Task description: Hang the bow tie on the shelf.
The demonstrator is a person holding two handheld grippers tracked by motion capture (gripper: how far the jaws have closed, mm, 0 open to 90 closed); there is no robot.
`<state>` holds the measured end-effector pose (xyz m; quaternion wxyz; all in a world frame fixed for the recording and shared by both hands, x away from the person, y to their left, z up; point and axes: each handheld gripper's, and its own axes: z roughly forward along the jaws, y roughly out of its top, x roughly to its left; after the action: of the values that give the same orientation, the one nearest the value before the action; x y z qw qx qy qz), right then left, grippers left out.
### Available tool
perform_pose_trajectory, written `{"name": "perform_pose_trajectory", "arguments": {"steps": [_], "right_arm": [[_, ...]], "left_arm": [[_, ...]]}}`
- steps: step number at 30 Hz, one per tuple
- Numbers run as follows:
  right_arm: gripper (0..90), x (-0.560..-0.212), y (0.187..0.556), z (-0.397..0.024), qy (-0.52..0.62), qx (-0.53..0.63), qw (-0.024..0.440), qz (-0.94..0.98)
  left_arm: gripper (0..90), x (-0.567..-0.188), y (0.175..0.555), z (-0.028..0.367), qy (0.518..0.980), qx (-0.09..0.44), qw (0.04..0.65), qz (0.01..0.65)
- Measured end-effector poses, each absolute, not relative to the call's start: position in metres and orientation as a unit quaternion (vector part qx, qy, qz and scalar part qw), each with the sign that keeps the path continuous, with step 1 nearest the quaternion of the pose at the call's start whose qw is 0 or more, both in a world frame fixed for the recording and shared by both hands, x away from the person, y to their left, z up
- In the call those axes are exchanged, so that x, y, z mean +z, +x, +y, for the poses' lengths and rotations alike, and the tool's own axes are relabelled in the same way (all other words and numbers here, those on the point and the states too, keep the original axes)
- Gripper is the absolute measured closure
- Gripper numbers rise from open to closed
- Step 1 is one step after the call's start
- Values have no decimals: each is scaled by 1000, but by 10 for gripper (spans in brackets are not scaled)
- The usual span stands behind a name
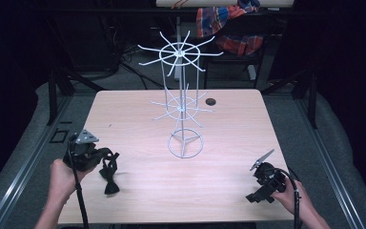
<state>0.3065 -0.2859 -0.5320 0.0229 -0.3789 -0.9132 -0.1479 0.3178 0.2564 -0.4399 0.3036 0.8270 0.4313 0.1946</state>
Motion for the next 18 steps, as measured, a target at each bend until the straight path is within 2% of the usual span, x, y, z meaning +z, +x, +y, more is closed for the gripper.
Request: {"name": "perform_pose_trajectory", "arguments": {"steps": [4,18], "right_arm": [[147,-532,306,-286,-381,-151,23,-912],[147,-532,306,-287,-378,-154,25,-913]], "left_arm": [[886,-429,317,251,823,200,322,423],[885,-418,333,224,830,210,325,402]]}}
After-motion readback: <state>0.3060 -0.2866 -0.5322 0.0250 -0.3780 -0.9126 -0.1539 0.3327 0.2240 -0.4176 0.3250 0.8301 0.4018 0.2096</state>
